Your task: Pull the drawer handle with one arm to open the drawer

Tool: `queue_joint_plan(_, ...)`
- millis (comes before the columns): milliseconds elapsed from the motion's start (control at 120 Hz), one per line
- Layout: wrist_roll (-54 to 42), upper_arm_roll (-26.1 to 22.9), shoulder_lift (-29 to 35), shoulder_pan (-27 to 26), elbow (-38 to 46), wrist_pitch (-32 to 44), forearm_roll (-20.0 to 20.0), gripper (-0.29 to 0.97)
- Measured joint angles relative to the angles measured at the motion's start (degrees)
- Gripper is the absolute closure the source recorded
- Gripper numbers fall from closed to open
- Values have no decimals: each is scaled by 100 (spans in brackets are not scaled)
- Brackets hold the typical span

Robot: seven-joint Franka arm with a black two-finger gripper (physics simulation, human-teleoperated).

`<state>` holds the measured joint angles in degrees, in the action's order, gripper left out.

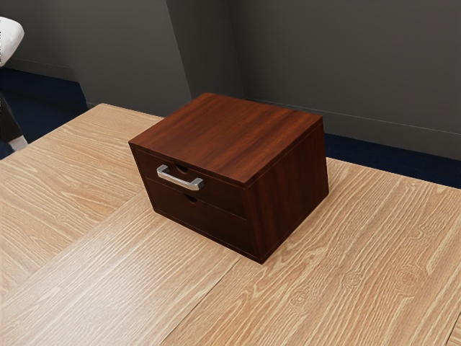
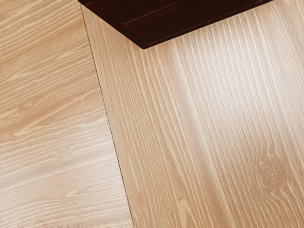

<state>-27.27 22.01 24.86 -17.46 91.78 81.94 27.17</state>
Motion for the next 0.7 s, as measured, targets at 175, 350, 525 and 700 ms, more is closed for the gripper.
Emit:
queue_joint_plan(175, 491, 115, 20, -6, 0, 38, 28, 0)
queue_joint_plan(350, 717, 70, 14, -284, -87, 40, -38, 0)
queue_joint_plan(525, 166, 95, -140, -768, -110, 267, -213, 0)
queue_joint_plan(700, -709, 100, -193, -1106, 204, 754, -241, 0)
